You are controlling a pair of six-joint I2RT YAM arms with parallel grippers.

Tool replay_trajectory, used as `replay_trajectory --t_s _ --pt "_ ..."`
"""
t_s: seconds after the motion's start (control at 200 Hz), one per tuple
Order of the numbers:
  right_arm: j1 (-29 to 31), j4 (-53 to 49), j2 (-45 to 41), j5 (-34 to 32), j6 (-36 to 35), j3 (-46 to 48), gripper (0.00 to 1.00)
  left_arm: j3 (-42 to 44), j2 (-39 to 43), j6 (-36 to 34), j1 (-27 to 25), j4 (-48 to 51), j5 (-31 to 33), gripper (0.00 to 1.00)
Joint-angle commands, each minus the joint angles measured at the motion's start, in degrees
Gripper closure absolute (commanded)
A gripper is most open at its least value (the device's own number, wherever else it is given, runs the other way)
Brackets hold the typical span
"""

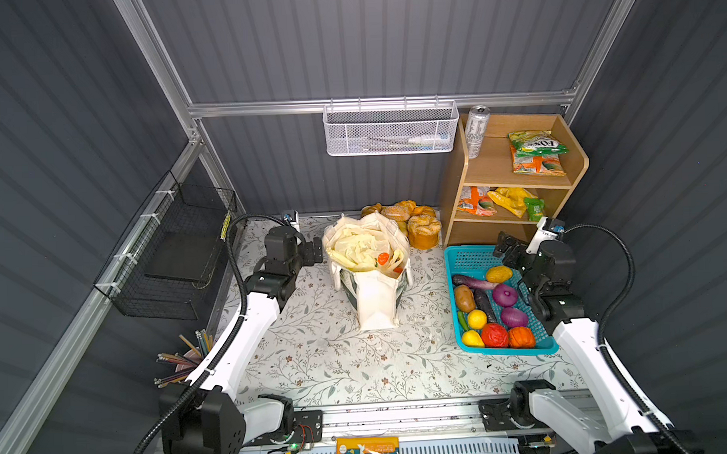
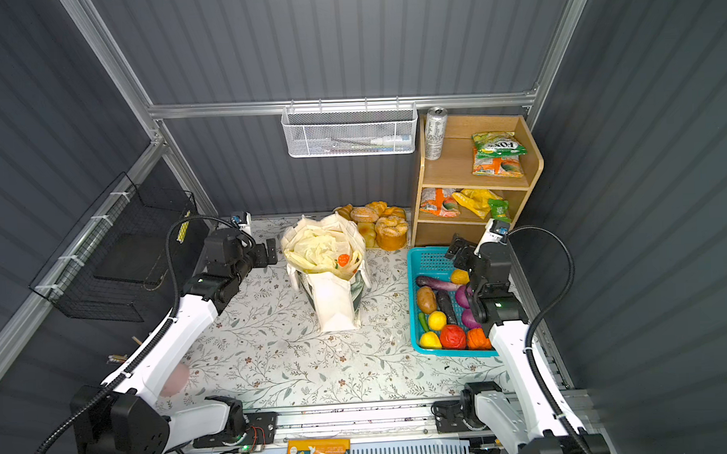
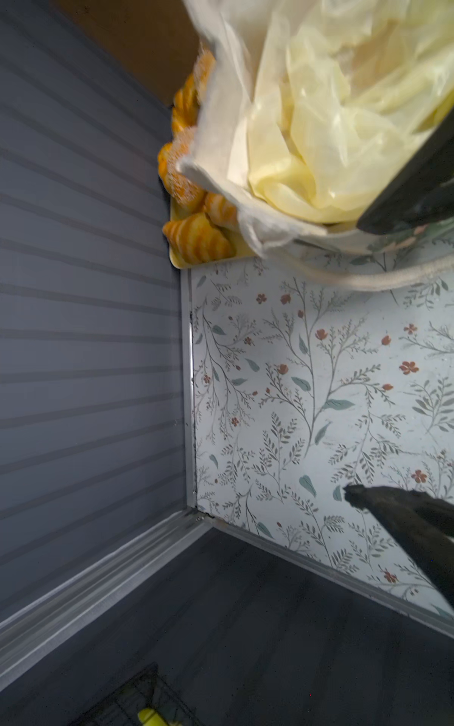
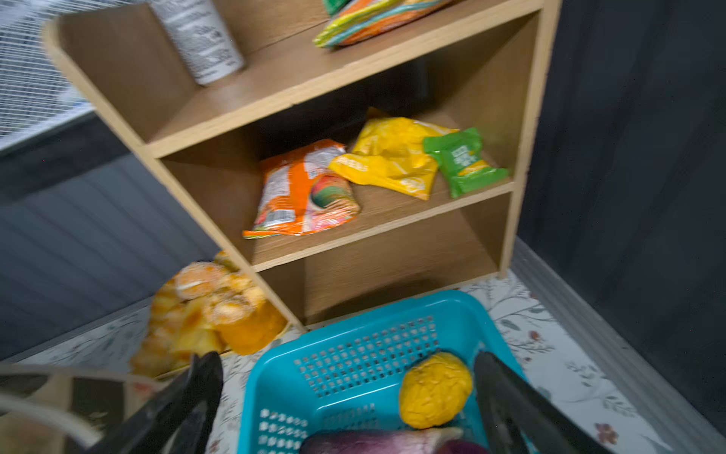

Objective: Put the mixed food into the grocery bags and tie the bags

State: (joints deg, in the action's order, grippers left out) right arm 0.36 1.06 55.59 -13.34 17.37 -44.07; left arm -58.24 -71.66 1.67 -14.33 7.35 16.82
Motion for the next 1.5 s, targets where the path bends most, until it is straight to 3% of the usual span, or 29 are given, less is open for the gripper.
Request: replay_trajectory --t_s 0.0,0.075,0.305,0.495,0.57,0.65,0.795,0.966,1.131,1.216,1.496 --pt "-1.38 7.33 0.78 -7.78 -5.27 1.98 0.01 3.83 1.99 -5.77 1.00 -9.70 7.79 0.00" --pt "-1.98 10.73 1.12 -8.76 -6.93 4.32 0.01 6.72 2.01 -7.18 2.44 -13.33 10.83 0.00" --pt "-3.30 18.41 3.40 -7.21 -10.92 9.66 0.01 15.17 -2.51 -5.88 5.89 -21.39 9.47 0.00" --pt "-3.43 25.54 5.56 -5.25 -12.03 15.58 0.01 26.52 -5.95 0.30 5.89 -34.83 9.62 0.00" --pt "-3.36 26.31 6.00 -3.81 -15.26 16.67 0.01 30.29 -9.11 -0.12 5.89 -42.61 10.22 0.00" --pt "-2.65 26.26 5.84 -8.58 -15.11 17.21 0.01 33.17 -12.69 -1.75 5.81 -49.50 10.39 0.00" --pt "-2.39 34.22 5.41 -3.82 -14.16 22.91 0.01 36.11 -15.74 -2.94 5.80 -58.23 8.73 0.00" --pt "-1.97 45.37 13.49 1.53 -12.49 27.08 0.01 35.43 -20.97 -4.58 5.80 -64.11 4.13 0.00" --pt "0.00 61.80 24.56 1.46 -15.15 30.69 0.01 37.39 -27.13 -7.02 5.80 -72.91 -1.05 0.00" --pt "0.04 68.47 29.49 2.37 -16.08 31.12 0.01 36.47 -26.09 -6.60 5.84 -69.01 -2.38 0.00" --pt "-3.33 54.24 28.34 9.75 -13.81 24.97 0.01 30.76 -26.93 -4.17 9.61 -59.60 -7.82 0.00"
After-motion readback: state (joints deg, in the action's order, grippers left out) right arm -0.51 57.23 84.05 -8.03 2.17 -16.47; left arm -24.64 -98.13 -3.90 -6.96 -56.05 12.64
